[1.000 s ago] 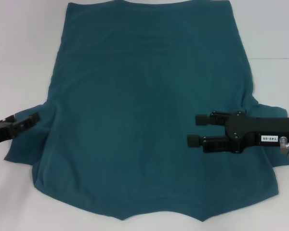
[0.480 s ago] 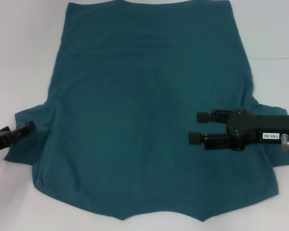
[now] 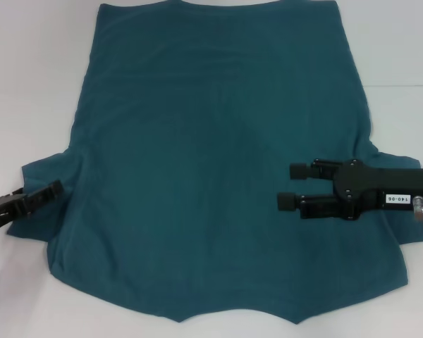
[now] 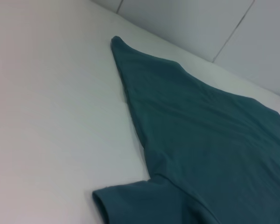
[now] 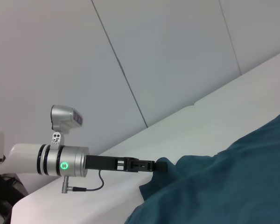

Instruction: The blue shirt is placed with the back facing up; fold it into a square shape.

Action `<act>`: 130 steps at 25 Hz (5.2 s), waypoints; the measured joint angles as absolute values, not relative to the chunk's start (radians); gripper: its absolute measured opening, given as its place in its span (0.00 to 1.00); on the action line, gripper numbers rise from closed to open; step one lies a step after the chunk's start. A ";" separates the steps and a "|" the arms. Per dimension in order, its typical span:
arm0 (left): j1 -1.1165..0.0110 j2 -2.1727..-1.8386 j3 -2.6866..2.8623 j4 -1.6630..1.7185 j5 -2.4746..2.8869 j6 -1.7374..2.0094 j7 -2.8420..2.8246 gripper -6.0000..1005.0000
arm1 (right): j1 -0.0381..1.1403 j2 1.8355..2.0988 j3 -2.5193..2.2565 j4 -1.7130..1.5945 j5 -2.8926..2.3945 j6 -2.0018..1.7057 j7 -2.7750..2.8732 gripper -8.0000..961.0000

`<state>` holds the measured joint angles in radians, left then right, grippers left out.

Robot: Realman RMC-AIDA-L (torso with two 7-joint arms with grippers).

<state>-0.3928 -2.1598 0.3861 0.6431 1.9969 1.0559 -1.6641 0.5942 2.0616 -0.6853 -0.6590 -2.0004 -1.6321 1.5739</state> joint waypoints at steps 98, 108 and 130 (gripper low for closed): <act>-0.491 -2.116 0.418 0.763 2.042 1.246 -1.847 0.01 | 0.578 2.072 -0.672 -0.658 -1.989 -1.634 1.558 0.95; -0.488 -2.092 0.417 0.800 2.108 1.136 -1.833 0.01 | 0.575 2.072 -0.670 -0.658 -1.988 -1.632 1.559 0.95; -0.523 -2.099 0.448 0.810 2.137 0.971 -1.724 0.01 | 0.574 2.074 -0.670 -0.658 -1.988 -1.632 1.566 0.95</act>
<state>-0.5232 -2.0990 0.4479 0.8100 2.1372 0.9711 -1.7239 0.5742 2.0740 -0.6703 -0.6580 -1.9880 -1.6321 1.5659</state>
